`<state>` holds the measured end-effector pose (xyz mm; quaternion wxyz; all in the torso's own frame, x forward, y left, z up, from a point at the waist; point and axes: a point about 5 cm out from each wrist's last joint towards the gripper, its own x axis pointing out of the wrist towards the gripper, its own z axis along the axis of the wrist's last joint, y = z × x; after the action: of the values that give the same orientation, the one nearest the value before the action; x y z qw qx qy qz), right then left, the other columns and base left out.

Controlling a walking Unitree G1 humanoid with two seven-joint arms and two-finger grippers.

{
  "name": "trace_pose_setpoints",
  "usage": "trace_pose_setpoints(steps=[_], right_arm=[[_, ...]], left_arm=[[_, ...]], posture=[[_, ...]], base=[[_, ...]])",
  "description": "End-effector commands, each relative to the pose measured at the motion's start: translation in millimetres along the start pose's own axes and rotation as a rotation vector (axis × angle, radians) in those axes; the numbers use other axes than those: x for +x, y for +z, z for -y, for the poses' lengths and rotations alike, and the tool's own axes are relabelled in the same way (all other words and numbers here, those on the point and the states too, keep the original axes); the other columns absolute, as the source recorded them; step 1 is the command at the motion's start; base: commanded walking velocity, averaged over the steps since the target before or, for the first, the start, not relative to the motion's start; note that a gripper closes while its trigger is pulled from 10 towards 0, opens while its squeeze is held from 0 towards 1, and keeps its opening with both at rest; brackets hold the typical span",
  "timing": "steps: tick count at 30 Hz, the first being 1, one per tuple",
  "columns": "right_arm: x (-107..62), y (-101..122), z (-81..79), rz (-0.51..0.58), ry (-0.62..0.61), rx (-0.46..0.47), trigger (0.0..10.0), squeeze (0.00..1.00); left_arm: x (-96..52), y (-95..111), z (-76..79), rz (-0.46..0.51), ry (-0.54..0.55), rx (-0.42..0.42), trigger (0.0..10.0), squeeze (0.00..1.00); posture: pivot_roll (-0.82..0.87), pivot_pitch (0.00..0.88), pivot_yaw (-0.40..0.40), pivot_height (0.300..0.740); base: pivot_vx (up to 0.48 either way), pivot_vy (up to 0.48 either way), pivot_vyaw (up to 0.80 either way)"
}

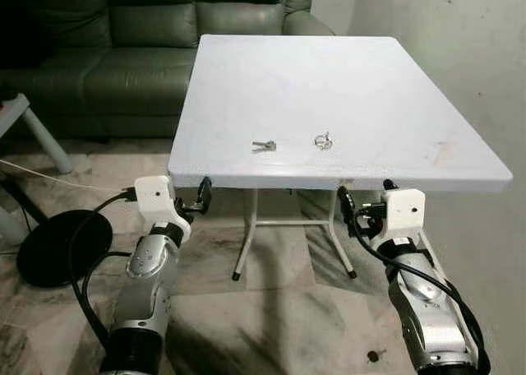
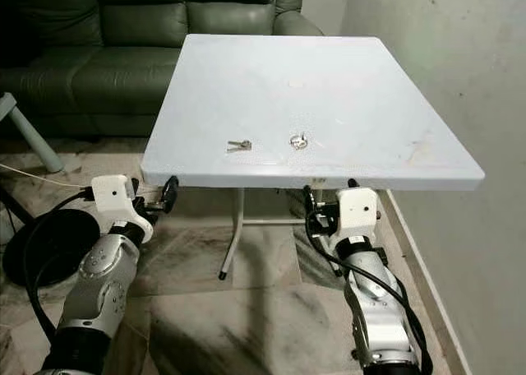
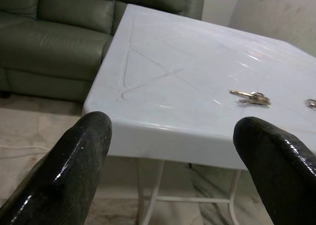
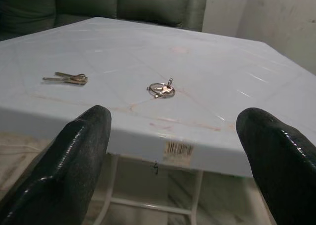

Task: Hang keys on a hook

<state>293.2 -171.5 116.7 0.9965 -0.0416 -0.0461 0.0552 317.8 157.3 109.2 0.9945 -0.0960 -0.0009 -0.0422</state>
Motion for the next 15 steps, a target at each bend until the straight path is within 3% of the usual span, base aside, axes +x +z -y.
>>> trace_pose_setpoints(steps=[1, 15], right_arm=[[-0.8, 2.5, 2.5, 0.005, -0.003, -0.007, 10.0, 0.0], [-1.3, 1.6, 2.2, 0.0, 0.006, -0.01, 10.0, 0.0]], left_arm=[[0.0, 1.4, 0.2, -0.003, -0.003, 0.007, 10.0, 0.0], [0.0, 0.3, 1.0, -0.008, -0.003, 0.0, 10.0, 0.0]], posture=[[-0.03, 0.084, -0.027, 0.732], [-0.03, 0.078, -0.029, 0.732]], base=[[0.382, 0.0, 0.0], [0.382, 0.0, 0.0]])
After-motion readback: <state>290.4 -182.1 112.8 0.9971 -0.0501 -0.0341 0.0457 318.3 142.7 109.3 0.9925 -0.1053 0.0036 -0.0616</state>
